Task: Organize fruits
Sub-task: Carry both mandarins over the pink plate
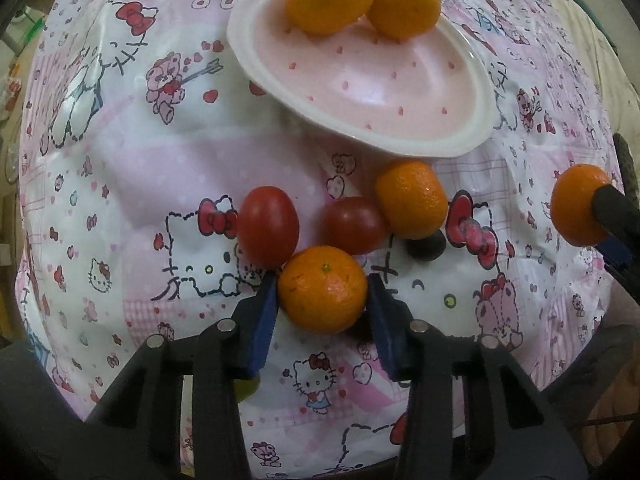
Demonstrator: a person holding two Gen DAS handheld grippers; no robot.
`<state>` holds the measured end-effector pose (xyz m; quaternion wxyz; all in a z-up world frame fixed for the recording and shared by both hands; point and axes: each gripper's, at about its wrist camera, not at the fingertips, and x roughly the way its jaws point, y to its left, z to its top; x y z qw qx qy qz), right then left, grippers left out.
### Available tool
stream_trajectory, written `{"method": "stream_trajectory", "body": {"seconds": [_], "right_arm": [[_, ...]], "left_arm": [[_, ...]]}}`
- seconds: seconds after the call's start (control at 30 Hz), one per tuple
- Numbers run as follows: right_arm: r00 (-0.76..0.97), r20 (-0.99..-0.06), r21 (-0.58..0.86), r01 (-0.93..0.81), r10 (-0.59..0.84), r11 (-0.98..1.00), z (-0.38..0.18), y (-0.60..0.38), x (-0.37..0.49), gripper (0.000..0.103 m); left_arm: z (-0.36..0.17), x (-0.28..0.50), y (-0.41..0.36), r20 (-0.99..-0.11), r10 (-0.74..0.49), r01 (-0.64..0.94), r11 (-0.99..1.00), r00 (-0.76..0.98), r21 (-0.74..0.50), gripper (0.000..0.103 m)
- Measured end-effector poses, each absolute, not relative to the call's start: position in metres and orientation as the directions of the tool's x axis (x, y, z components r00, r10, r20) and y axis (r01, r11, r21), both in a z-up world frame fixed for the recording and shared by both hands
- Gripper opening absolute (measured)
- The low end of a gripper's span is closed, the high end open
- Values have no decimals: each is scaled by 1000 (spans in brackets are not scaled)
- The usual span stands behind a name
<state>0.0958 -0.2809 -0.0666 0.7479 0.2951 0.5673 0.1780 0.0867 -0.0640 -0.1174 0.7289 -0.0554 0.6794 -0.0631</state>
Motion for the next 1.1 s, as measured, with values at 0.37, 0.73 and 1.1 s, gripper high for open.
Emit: {"method": "stream_trajectory", "body": {"seconds": [0.37,0.73,1.1], "right_arm": [[288,-753,628,49,591,777,-67,-275,97,43],[295,-747,625,7,596,780,-60,-262,101,43],[383,-708,618,-70,593,783,-26,-267,105,43]], "left_arm": [[-94,79,-56,-982,-147,46,989,121,-143,38],[-50,72,-39,-946,-125,68,992,299,-109,38],[2,92,-37,-887,-95,76,995,452,-68,38]]}}
